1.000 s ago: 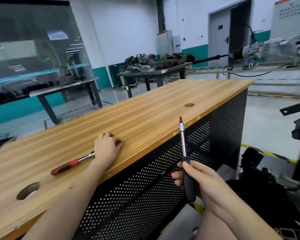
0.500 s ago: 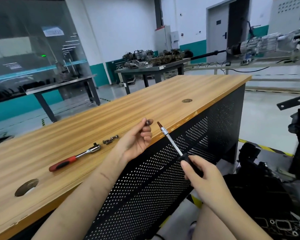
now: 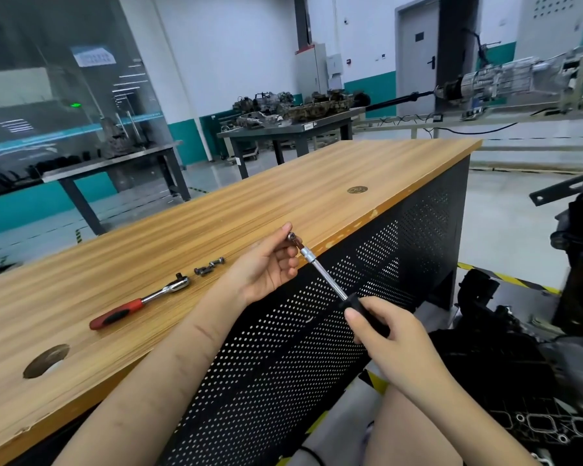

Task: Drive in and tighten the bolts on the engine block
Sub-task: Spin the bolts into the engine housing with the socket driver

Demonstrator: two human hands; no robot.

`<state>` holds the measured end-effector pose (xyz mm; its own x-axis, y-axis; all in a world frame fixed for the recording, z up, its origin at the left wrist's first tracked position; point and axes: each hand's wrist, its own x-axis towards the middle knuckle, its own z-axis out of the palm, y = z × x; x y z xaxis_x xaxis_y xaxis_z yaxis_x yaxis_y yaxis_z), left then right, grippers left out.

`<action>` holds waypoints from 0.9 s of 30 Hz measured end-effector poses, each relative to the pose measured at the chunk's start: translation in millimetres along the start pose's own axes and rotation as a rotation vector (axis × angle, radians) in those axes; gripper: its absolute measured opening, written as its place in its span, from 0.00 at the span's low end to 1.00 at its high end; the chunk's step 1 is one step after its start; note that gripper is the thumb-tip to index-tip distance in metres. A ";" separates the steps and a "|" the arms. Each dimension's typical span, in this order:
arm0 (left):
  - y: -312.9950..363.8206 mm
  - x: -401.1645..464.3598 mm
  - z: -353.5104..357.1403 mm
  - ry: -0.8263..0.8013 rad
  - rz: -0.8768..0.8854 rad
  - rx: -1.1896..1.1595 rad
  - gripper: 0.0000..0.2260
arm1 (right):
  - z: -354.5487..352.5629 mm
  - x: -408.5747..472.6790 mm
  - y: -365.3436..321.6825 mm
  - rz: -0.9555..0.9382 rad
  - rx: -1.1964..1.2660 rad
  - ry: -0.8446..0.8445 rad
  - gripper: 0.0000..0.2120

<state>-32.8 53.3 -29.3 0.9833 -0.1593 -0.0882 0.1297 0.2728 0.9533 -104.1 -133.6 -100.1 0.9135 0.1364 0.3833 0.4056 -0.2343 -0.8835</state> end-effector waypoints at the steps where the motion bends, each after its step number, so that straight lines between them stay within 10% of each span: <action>1: -0.5 0.2 -0.7 0.001 -0.004 0.016 0.10 | -0.9 -0.2 0.0 0.003 0.000 -0.003 0.12; 27: -72.7 23.8 78.2 0.147 0.009 0.104 0.13 | -45.2 -35.6 13.7 0.146 -0.524 0.194 0.12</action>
<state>-28.7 -44.5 -78.1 0.9934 -0.0151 -0.1134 0.1143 0.1728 0.9783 -129.7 -185.2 -113.7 0.9302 -0.1003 0.3530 0.1907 -0.6896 -0.6986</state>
